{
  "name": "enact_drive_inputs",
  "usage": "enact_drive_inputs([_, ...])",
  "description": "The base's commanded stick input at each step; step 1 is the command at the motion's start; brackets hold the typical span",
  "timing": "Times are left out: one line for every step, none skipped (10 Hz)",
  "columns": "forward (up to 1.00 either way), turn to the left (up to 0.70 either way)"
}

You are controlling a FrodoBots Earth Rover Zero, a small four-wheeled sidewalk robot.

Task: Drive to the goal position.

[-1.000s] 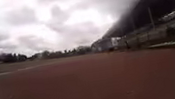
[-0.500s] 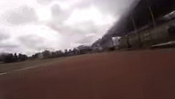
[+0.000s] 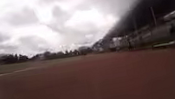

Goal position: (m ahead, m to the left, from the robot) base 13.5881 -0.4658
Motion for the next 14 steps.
enact_drive_inputs([0.7, 0.0])
enact_drive_inputs([0.7, 0.0])
enact_drive_inputs([0.7, 0.0])
enact_drive_inputs([0.7, 0.0])
enact_drive_inputs([0.7, 0.0])
enact_drive_inputs([0.7, 0.0])
enact_drive_inputs([0.7, 0.0])
enact_drive_inputs([0.7, 0.0])
enact_drive_inputs([0.7, 0.0])
enact_drive_inputs([0.7, 0.0])
enact_drive_inputs([0.7, 0.0])
enact_drive_inputs([0.7, 0.0])
enact_drive_inputs([0.7, 0.0])
enact_drive_inputs([0.7, 0.0])
